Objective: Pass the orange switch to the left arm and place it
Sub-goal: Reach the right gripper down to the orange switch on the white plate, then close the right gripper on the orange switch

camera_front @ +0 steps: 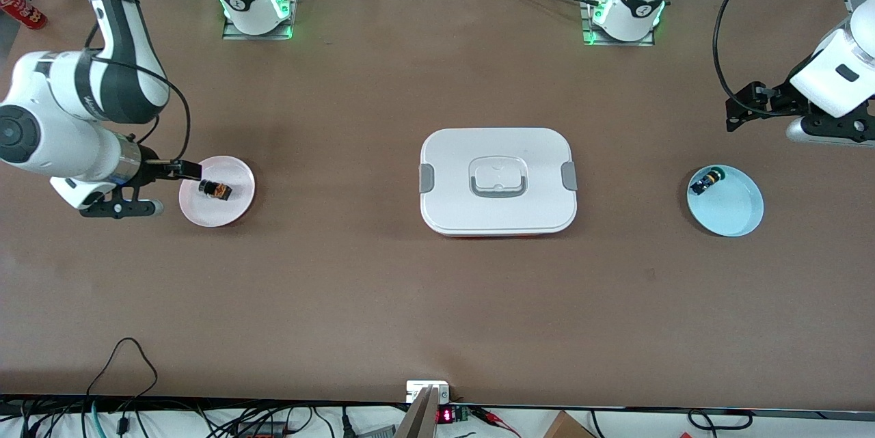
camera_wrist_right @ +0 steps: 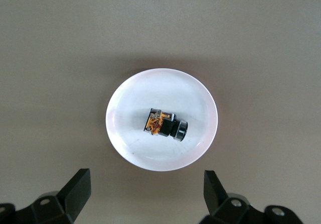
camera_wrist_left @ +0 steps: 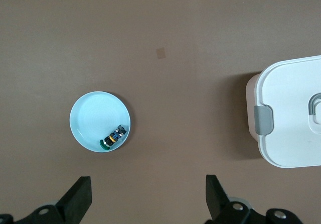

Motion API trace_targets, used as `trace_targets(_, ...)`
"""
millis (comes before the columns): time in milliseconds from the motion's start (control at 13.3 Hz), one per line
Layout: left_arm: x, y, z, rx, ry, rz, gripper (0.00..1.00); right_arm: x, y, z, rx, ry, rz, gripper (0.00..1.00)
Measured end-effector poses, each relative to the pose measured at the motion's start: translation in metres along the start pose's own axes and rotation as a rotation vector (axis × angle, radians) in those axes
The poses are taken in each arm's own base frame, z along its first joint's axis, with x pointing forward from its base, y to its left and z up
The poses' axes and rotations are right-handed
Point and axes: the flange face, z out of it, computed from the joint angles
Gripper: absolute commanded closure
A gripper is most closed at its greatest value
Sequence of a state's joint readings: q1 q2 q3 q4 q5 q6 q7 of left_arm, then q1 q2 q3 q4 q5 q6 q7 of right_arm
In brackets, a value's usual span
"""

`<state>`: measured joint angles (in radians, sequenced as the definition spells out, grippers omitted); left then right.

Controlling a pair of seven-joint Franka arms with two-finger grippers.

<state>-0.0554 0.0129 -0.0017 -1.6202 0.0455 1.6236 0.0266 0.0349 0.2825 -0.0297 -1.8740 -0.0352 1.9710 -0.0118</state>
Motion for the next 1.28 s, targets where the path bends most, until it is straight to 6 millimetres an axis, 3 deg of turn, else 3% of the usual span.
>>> trace_targets(452,0.0,0.0,0.0,0.0,0.0,0.0,0.0,0.003,0.015,0.049,-0.021,-0.055,0.009,0.0)
trace_targets(828,0.0,0.001,0.0,0.0,0.0,0.002,0.0,0.007,0.023,0.108,-0.016,-0.075,0.021,0.0)
trace_targets(1280,0.002,0.005,0.001,0.0,0.0,0.01,0.0,0.01,0.022,0.126,-0.018,-0.062,0.093,0.0)
